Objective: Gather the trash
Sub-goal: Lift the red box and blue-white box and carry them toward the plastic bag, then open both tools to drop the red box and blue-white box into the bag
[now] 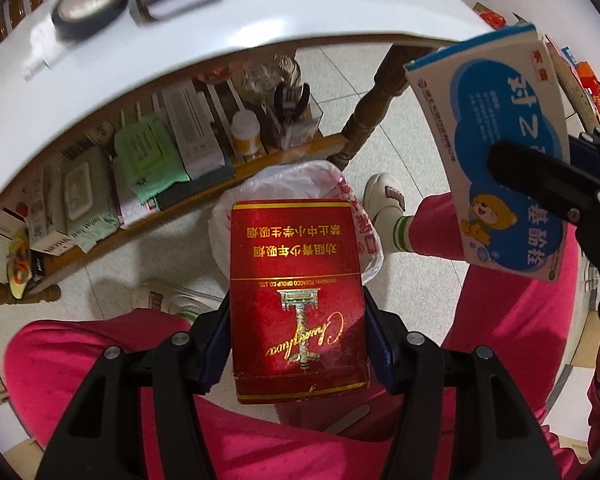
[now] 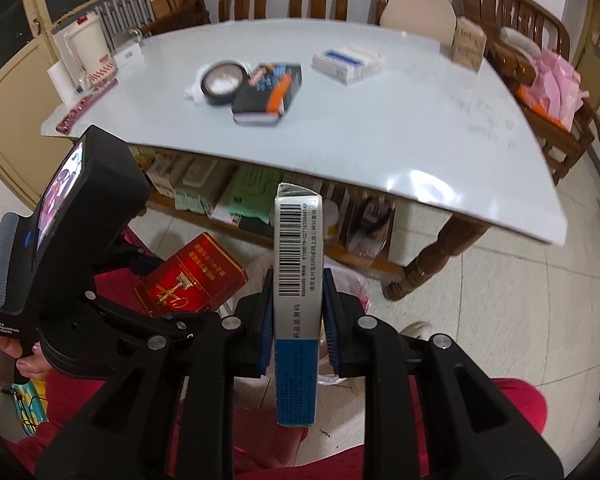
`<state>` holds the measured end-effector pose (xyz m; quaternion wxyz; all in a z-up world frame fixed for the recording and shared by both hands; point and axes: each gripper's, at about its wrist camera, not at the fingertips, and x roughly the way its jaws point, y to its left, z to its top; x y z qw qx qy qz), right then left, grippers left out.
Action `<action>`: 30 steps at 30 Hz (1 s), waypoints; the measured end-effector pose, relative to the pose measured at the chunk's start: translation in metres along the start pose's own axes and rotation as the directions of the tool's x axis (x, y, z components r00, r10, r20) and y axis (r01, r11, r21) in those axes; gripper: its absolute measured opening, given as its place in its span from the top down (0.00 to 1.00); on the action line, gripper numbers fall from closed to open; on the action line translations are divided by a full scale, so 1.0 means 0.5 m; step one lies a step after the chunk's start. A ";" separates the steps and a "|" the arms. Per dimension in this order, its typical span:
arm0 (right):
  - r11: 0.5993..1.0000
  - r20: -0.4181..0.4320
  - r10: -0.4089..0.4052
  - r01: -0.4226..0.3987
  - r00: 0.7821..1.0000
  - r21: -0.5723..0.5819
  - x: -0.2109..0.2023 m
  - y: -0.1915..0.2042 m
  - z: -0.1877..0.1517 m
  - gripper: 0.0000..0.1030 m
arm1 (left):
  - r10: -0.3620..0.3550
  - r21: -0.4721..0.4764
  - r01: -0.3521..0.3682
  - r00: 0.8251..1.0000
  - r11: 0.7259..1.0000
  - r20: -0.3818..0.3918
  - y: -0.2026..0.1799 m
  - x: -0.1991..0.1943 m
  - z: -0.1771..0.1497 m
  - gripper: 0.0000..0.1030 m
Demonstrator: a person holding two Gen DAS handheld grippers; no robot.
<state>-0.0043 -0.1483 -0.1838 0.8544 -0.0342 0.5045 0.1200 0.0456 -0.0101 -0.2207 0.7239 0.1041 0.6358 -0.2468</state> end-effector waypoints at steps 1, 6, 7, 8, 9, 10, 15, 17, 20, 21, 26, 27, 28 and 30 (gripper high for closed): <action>1.000 -0.009 0.002 -0.002 1.000 0.008 0.009 -0.005 -0.003 0.79 | 0.000 -0.005 0.000 1.000 1.000 -0.007 0.002 0.012 -0.001 0.45; 0.999 -0.054 0.009 -0.006 0.998 0.049 0.069 -0.027 -0.017 0.79 | -0.025 -0.044 0.022 0.998 0.999 -0.058 0.024 0.077 0.004 0.46; 0.999 -0.060 0.007 -0.003 0.998 0.053 0.079 -0.031 -0.019 0.79 | -0.024 -0.046 0.021 0.998 0.999 -0.066 0.025 0.089 0.005 0.46; 0.998 -0.068 0.007 -0.003 0.998 0.058 0.089 -0.034 -0.022 0.79 | -0.027 -0.050 0.023 0.997 0.998 -0.075 0.027 0.104 0.007 0.46; 0.998 -0.079 0.007 -0.002 0.997 0.066 0.103 -0.038 -0.025 0.79 | -0.031 -0.056 0.027 0.996 0.998 -0.083 0.028 0.115 0.008 0.46; 0.997 -0.089 0.008 -0.001 0.996 0.073 0.116 -0.042 -0.030 0.79 | -0.040 -0.068 0.034 0.995 0.997 -0.092 0.031 0.126 0.012 0.45; 0.993 -0.165 0.031 -0.011 0.986 0.116 0.196 -0.061 -0.053 0.79 | -0.065 -0.122 0.047 0.987 0.991 -0.145 0.047 0.197 0.025 0.45; 0.991 -0.189 0.036 -0.010 0.981 0.136 0.226 -0.068 -0.059 0.79 | -0.060 -0.134 0.038 0.984 0.990 -0.168 0.050 0.224 0.030 0.45; 0.989 -0.226 0.023 0.012 0.974 0.149 0.272 -0.080 -0.068 0.79 | -0.069 -0.160 0.036 0.976 0.987 -0.208 0.058 0.266 0.032 0.45; 0.988 -0.243 0.020 0.018 0.970 0.153 0.290 -0.084 -0.071 0.79 | -0.074 -0.165 0.037 0.973 0.986 -0.220 0.059 0.279 0.032 0.45; 0.985 -0.303 0.017 0.036 0.953 0.169 0.351 -0.097 -0.092 0.79 | -0.100 -0.195 0.049 0.961 0.979 -0.259 0.072 0.321 0.029 0.45; 0.985 -0.317 0.018 0.038 0.948 0.169 0.366 -0.098 -0.098 0.79 | -0.107 -0.203 0.052 0.957 0.978 -0.269 0.076 0.330 0.029 0.45; 0.985 -0.327 0.017 0.040 0.945 0.167 0.375 -0.099 -0.100 0.79 | -0.110 -0.208 0.053 0.955 0.977 -0.277 0.079 0.337 0.028 0.45; 0.985 -0.349 0.019 0.042 0.937 0.165 0.397 -0.099 -0.106 0.79 | -0.119 -0.219 0.055 0.949 0.974 -0.292 0.086 0.352 0.029 0.45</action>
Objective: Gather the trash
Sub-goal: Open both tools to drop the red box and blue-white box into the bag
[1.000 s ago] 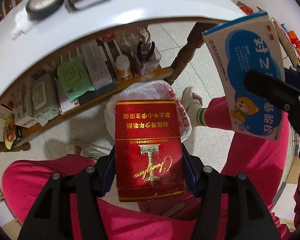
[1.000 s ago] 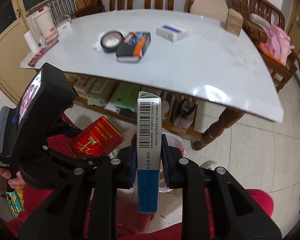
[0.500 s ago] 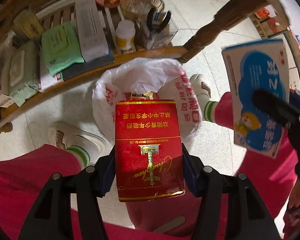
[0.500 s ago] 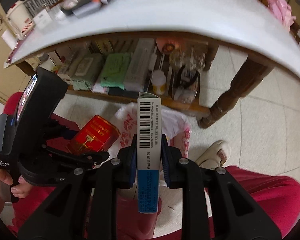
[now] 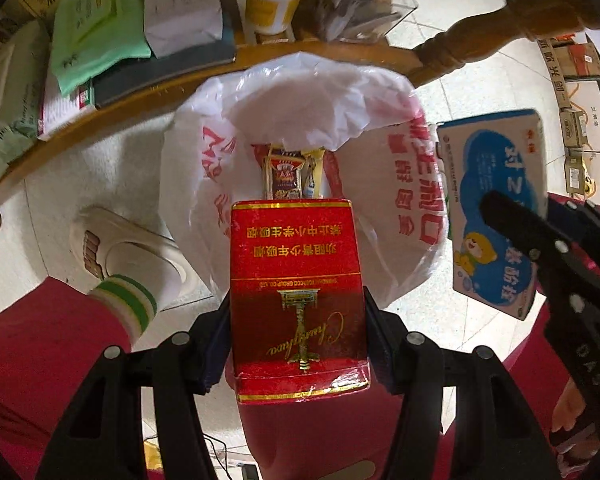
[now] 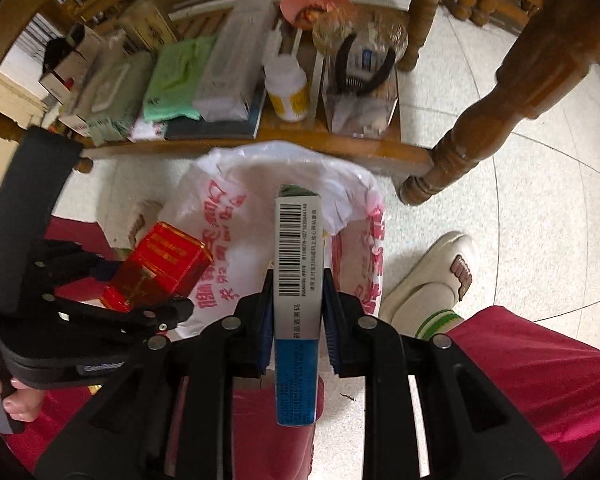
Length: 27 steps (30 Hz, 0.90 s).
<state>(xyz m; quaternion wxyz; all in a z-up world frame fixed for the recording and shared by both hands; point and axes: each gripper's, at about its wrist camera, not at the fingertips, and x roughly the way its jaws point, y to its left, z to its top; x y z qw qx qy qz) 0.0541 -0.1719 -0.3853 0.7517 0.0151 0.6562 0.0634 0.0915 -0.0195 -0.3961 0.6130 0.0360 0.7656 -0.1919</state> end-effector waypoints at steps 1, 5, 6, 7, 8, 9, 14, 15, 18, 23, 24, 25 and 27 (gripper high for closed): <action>1.000 -0.010 0.002 -0.001 1.000 0.003 0.009 0.000 0.001 0.79 | -0.005 -0.007 0.005 1.000 1.000 -0.012 0.002 0.008 0.004 0.45; 1.000 -0.039 0.005 -0.004 0.999 0.015 0.040 -0.005 0.007 0.79 | -0.012 -0.018 0.011 0.999 1.000 -0.045 0.007 0.036 0.017 0.45; 1.000 -0.046 0.006 -0.005 0.999 0.019 0.047 -0.007 0.008 0.79 | -0.015 -0.018 0.014 0.998 1.000 -0.057 0.006 0.045 0.019 0.45; 1.000 -0.051 0.008 -0.007 0.999 0.023 0.052 -0.008 0.009 0.79 | -0.015 -0.016 0.014 0.998 1.000 -0.066 0.004 0.051 0.021 0.45; 1.000 -0.056 0.011 -0.009 0.998 0.025 0.056 -0.009 0.010 0.79 | -0.014 -0.015 0.013 0.997 1.000 -0.072 0.004 0.056 0.024 0.45; 1.000 -0.063 0.013 -0.011 0.998 0.027 0.062 -0.010 0.011 0.79 | -0.013 -0.014 0.012 0.997 1.000 -0.081 0.007 0.068 0.027 0.45; 1.000 -0.091 0.021 -0.018 0.996 0.025 0.087 -0.007 0.011 0.79 | -0.010 -0.031 0.007 0.994 1.000 -0.105 0.013 0.087 0.037 0.45; 1.000 -0.094 0.022 -0.020 0.995 0.024 0.090 -0.007 0.013 0.79 | -0.013 -0.036 0.009 0.994 0.999 -0.109 0.015 0.089 0.038 0.45; 0.999 -0.104 0.032 -0.030 0.994 0.025 0.099 -0.006 0.015 0.79 | -0.013 -0.046 0.008 0.993 0.999 -0.118 0.020 0.097 0.042 0.45; 0.998 -0.109 0.052 -0.047 0.993 0.051 0.109 -0.014 0.018 0.79 | 0.011 -0.054 -0.018 0.993 0.998 -0.120 0.023 0.103 0.045 0.44; 0.997 -0.106 0.056 -0.050 0.993 0.061 0.110 -0.017 0.018 0.79 | 0.012 -0.067 -0.020 0.993 0.998 -0.120 0.026 0.103 0.046 0.39; 0.997 -0.106 0.054 -0.047 0.993 0.066 0.110 -0.017 0.018 0.77 | 0.011 -0.077 -0.020 0.992 0.997 -0.123 0.029 0.103 0.047 0.26; 0.997 -0.096 0.038 -0.032 0.995 0.063 0.108 -0.016 0.019 0.71 | 0.008 -0.085 -0.017 0.994 0.996 -0.108 0.033 0.098 0.048 0.24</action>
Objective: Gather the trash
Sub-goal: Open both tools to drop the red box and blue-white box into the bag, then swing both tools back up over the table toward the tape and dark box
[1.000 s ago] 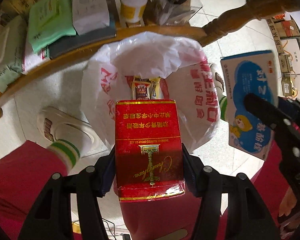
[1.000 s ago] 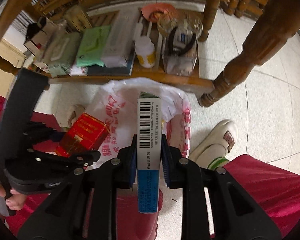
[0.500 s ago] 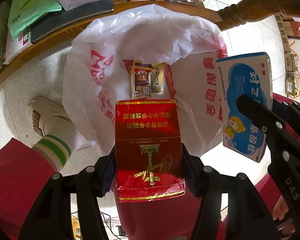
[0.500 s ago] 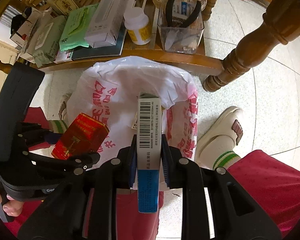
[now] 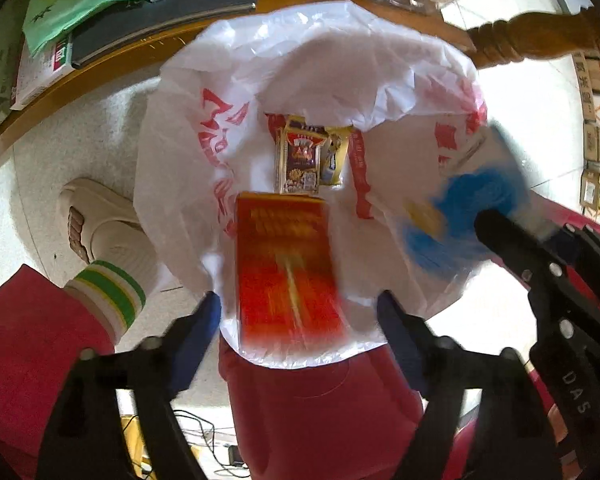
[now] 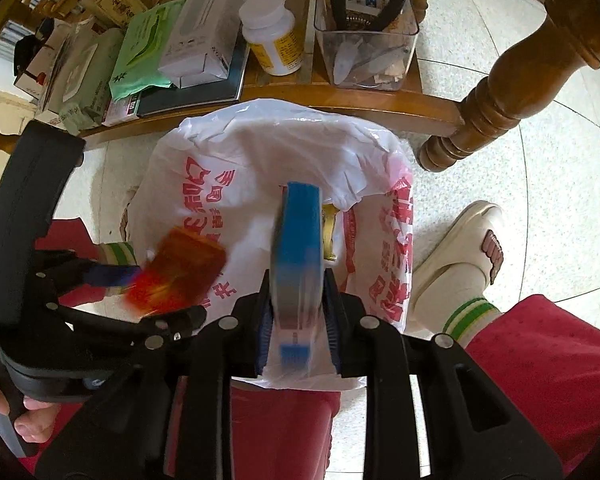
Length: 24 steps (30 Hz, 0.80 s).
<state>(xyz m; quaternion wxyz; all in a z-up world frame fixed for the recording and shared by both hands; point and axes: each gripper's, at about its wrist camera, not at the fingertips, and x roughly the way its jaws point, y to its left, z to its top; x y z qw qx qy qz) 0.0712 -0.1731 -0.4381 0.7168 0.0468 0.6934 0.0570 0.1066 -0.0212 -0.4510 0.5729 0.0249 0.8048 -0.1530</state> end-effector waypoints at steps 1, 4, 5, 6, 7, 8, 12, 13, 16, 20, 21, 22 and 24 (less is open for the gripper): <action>1.000 0.007 -0.011 0.011 1.000 -0.001 -0.002 0.000 0.000 0.65 | 0.015 0.006 -0.015 1.000 1.000 0.005 -0.002 -0.003 0.000 0.23; 1.000 0.015 -0.013 0.012 1.000 0.003 -0.006 -0.004 0.002 0.60 | 0.043 0.025 -0.043 0.999 0.999 0.015 -0.007 -0.005 0.000 0.20; 1.000 0.015 -0.011 0.011 1.000 0.004 -0.006 -0.004 0.002 0.59 | 0.041 0.027 -0.041 0.999 0.999 0.012 -0.008 -0.005 -0.001 0.20; 1.000 0.014 -0.012 0.012 1.000 0.004 -0.005 -0.003 0.002 0.59 | 0.039 0.030 -0.039 0.999 0.999 0.008 -0.010 -0.004 -0.001 0.20; 1.000 0.013 -0.013 0.013 1.000 0.003 -0.005 -0.002 0.001 0.59 | 0.039 0.036 -0.039 0.999 0.999 0.007 -0.012 -0.004 -0.001 0.20; 1.000 0.012 -0.013 0.013 1.000 0.002 -0.004 -0.001 0.001 0.59 | 0.042 0.041 -0.042 0.999 0.998 0.007 -0.014 -0.004 -0.001 0.20; 1.000 0.014 -0.013 0.013 1.000 -0.001 -0.006 0.001 0.001 0.59 | 0.049 0.053 -0.050 0.999 0.997 0.015 -0.019 -0.007 -0.004 0.19; 1.000 0.015 -0.014 0.014 1.000 -0.001 -0.007 0.002 0.000 0.59 | 0.048 0.053 -0.049 0.999 0.997 0.016 -0.020 -0.008 -0.004 0.19; 1.000 0.021 -0.016 0.016 1.000 0.000 -0.011 0.003 0.000 0.58 | 0.051 0.055 -0.052 0.998 0.997 0.024 -0.023 -0.014 -0.007 0.19; 1.000 0.036 -0.018 0.018 0.999 -0.002 -0.023 0.007 -0.003 0.58 | 0.054 0.057 -0.056 0.998 0.997 0.037 -0.029 -0.025 -0.012 0.19; 1.000 0.043 -0.018 0.019 0.999 -0.003 -0.029 0.008 -0.005 0.58 | 0.054 0.058 -0.057 0.998 0.997 0.043 -0.029 -0.029 -0.015 0.19; 1.000 0.048 -0.020 0.020 0.999 -0.004 -0.036 0.009 -0.007 0.58 | 0.054 0.060 -0.057 0.997 0.997 0.047 -0.030 -0.034 -0.017 0.19; 1.000 0.062 -0.021 0.021 0.998 -0.006 -0.051 0.012 -0.013 0.56 | 0.051 0.065 -0.054 0.997 0.996 0.057 -0.032 -0.047 -0.027 0.19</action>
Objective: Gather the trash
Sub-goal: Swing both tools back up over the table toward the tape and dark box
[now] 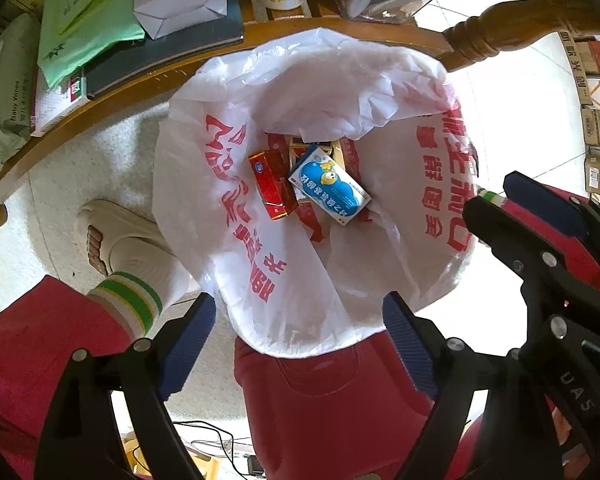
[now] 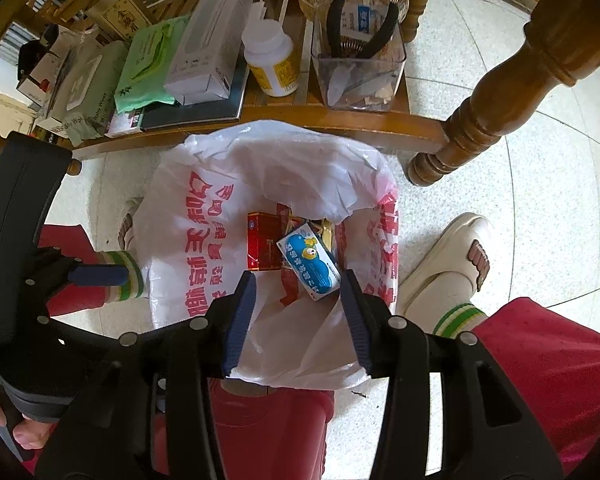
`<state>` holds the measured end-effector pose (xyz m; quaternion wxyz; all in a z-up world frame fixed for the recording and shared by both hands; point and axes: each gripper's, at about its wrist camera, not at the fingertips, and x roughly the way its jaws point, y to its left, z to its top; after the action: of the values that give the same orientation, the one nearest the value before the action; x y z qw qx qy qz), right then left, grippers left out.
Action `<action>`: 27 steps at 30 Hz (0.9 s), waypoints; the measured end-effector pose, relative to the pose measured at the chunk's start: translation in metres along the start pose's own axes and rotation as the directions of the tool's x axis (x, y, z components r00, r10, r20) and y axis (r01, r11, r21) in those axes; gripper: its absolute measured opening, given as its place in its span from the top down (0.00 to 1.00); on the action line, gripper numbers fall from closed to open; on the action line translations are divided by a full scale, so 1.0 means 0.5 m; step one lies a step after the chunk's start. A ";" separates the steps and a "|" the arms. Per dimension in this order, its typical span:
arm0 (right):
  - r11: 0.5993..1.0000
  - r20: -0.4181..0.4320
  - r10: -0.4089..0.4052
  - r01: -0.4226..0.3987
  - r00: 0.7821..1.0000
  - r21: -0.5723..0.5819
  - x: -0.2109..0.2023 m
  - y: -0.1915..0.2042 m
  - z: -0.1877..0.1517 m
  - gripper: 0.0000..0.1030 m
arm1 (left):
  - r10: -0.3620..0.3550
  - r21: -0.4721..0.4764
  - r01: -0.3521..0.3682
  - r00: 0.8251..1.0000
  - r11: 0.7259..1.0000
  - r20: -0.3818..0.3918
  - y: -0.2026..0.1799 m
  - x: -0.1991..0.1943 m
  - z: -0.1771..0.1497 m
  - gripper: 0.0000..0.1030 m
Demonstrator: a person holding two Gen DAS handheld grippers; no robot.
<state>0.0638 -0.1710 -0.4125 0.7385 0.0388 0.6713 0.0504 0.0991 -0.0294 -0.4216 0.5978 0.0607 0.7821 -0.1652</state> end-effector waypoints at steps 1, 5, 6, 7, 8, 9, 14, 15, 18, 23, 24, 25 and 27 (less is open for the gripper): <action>1.000 0.009 0.001 -0.001 1.000 -0.001 -0.010 0.001 -0.003 0.54 | -0.004 0.001 0.004 1.000 1.000 0.005 -0.001 -0.008 -0.005 0.18; 1.000 0.061 0.011 -0.011 0.998 -0.010 -0.072 0.007 -0.020 0.47 | 0.000 0.008 0.000 0.999 1.000 0.043 -0.003 -0.056 -0.041 0.18; 1.000 0.075 0.019 -0.018 0.997 -0.013 -0.097 0.009 -0.025 0.46 | 0.010 0.022 -0.011 0.998 1.000 0.065 -0.005 -0.078 -0.055 0.18; 0.999 0.089 0.031 -0.030 0.996 -0.014 -0.119 0.010 -0.030 0.44 | 0.022 0.034 -0.025 0.996 0.999 0.087 -0.006 -0.097 -0.069 0.17; 0.999 0.106 0.044 -0.042 0.993 -0.015 -0.142 0.011 -0.034 0.39 | 0.035 0.048 -0.041 0.993 0.998 0.113 -0.007 -0.120 -0.086 0.17; 0.998 0.134 0.058 -0.056 0.989 -0.019 -0.178 0.012 -0.039 0.33 | 0.050 0.064 -0.059 0.989 0.996 0.137 -0.008 -0.146 -0.106 0.17; 0.996 0.277 0.092 -0.084 0.956 -0.040 -0.344 0.007 -0.039 0.18 | 0.110 0.123 -0.147 0.957 0.981 0.267 -0.002 -0.305 -0.180 0.17; 0.994 0.311 0.105 -0.096 0.945 -0.046 -0.388 0.003 -0.033 0.17 | 0.128 0.125 -0.173 0.944 0.977 0.306 0.002 -0.355 -0.192 0.16; 0.992 0.379 0.124 -0.109 0.917 -0.062 -0.491 -0.007 -0.012 0.13 | 0.182 0.103 -0.246 0.888 0.964 0.422 0.012 -0.491 -0.214 0.13; 0.990 0.491 0.133 -0.094 0.861 -0.104 -0.653 -0.013 0.022 0.10 | 0.192 0.077 -0.277 0.814 0.958 0.548 0.021 -0.696 -0.230 0.08; 0.990 0.511 0.136 -0.092 0.849 -0.111 -0.684 -0.013 0.029 0.10 | 0.191 0.068 -0.275 0.805 0.959 0.561 0.022 -0.733 -0.230 0.08; 0.988 0.526 0.149 -0.101 0.837 -0.119 -0.713 -0.013 0.036 0.09 | 0.196 0.058 -0.278 0.796 0.959 0.572 0.023 -0.765 -0.229 0.08; 0.982 0.545 0.186 -0.134 0.818 -0.134 -0.761 -0.014 0.049 0.09 | 0.197 0.050 -0.277 0.789 0.959 0.582 0.022 -0.815 -0.228 0.08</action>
<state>0.0529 -0.2261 -0.0355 0.8954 0.0749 0.4195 0.1290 0.1115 0.0605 -0.0079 0.8150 0.1459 0.5401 -0.1509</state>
